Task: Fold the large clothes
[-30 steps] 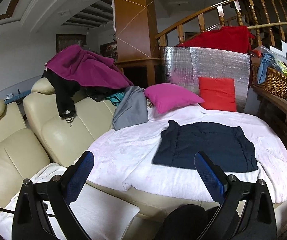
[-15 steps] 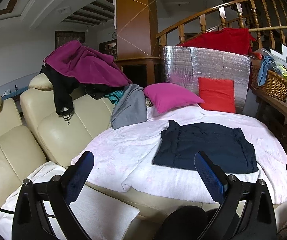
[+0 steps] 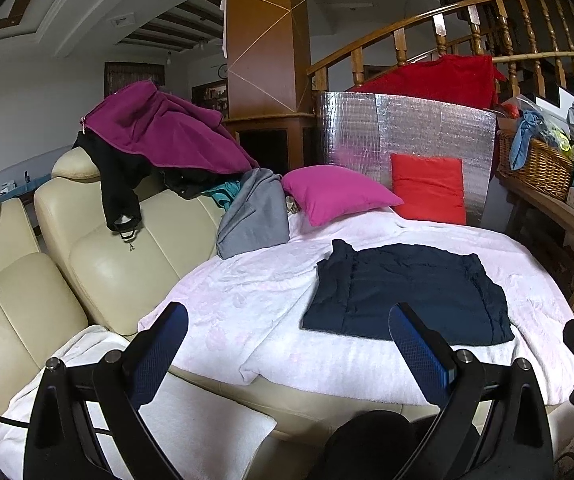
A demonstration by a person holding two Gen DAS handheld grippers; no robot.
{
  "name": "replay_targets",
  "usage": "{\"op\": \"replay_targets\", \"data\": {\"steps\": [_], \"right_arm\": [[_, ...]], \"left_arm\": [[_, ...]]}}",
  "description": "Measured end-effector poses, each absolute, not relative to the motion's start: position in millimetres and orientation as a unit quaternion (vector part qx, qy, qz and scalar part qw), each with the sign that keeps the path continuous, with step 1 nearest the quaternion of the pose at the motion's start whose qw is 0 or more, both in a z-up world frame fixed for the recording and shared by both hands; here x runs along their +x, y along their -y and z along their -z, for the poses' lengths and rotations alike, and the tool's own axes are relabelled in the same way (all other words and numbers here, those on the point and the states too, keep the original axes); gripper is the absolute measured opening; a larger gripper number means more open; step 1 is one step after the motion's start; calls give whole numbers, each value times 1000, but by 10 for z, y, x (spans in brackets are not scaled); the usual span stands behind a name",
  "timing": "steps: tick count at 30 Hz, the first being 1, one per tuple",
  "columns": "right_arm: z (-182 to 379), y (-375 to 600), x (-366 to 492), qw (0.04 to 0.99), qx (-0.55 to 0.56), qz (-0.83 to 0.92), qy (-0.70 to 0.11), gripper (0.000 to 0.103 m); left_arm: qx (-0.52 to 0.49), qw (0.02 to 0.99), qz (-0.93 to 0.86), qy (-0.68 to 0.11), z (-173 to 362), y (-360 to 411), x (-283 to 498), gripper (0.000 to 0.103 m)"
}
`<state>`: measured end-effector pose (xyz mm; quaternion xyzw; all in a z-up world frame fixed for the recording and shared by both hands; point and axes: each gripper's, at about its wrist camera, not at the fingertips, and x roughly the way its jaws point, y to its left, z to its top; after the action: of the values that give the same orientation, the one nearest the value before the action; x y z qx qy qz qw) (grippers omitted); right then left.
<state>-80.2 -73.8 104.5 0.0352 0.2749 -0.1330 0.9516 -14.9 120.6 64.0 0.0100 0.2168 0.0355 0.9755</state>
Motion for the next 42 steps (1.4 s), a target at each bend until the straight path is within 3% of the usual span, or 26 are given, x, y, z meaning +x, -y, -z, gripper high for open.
{"op": "replay_targets", "data": {"steps": [42], "right_arm": [[-739,1278,18,936,79,116,-324,97]], "left_arm": [[50,967,-46,-247,-721,-736,569,100]]}}
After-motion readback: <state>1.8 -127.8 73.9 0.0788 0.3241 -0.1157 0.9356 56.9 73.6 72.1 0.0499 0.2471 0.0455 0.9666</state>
